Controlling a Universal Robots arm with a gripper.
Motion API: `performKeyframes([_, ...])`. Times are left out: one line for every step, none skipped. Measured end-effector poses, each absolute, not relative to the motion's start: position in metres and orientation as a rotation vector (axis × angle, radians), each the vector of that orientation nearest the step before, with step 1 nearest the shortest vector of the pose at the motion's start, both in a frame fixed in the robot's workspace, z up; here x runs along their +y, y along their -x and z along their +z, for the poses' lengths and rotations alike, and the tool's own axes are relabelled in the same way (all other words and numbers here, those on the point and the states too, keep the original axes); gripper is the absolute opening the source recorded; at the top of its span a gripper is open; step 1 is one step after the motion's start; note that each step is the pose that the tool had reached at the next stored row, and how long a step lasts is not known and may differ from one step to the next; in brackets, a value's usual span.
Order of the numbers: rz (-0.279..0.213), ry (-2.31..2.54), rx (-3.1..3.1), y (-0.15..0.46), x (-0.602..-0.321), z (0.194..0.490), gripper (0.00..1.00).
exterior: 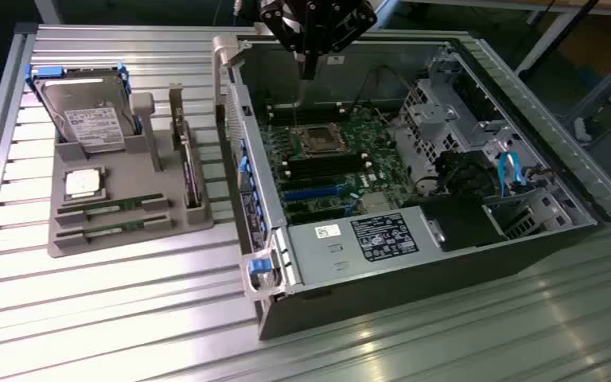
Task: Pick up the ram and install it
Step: 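Reach for the ram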
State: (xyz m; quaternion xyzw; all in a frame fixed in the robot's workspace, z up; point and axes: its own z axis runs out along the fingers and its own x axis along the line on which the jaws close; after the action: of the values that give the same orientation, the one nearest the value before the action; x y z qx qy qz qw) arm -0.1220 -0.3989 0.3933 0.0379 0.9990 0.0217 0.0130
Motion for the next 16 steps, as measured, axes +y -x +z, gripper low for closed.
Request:
performKeyframes([0.068, -0.118, 3.112, 0.122, -0.399, 0.3933, 0.1])
performKeyframes([0.068, -0.118, 3.112, 0.122, -0.3989, 0.3933, 0.1])
performKeyframes([0.068, -0.118, 3.112, 0.122, -0.3989, 0.3933, 0.1])
performKeyframes([0.068, -0.118, 3.112, 0.122, -0.3989, 0.3933, 0.1])
performKeyframes([0.068, -0.118, 3.113, 0.122, -0.3989, 0.3933, 0.1])
performKeyframes([0.068, -0.118, 3.112, 0.122, -0.3989, 0.3933, 0.1])
performKeyframes([0.068, -0.118, 3.112, 0.122, -0.3989, 0.3933, 0.1])
performKeyframes([0.068, -0.118, 3.113, 0.122, -0.3989, 0.3933, 0.1])
performKeyframes([0.068, -0.118, 3.112, 0.122, -0.3989, 0.3933, 0.1])
performKeyframes([0.068, -0.118, 3.113, 0.122, -0.3989, 0.3933, 0.1])
performKeyframes([0.068, -0.118, 3.113, 0.122, -0.3989, 0.3933, 0.1])
performKeyframes([0.068, -0.118, 3.112, 0.1221, -0.3989, 0.3933, 0.1])
performKeyframes([0.068, -0.118, 3.112, 0.1225, -0.3989, 0.3933, 0.1])
performKeyframes([0.068, -0.118, 3.112, 0.123, -0.3989, 0.3933, 0.1])
performKeyframes([0.068, -0.118, 3.112, 0.1243, -0.399, 0.3933, 0.1])
performKeyframes([0.068, -0.118, 3.113, 0.1267, -0.399, 0.3934, 0.1])
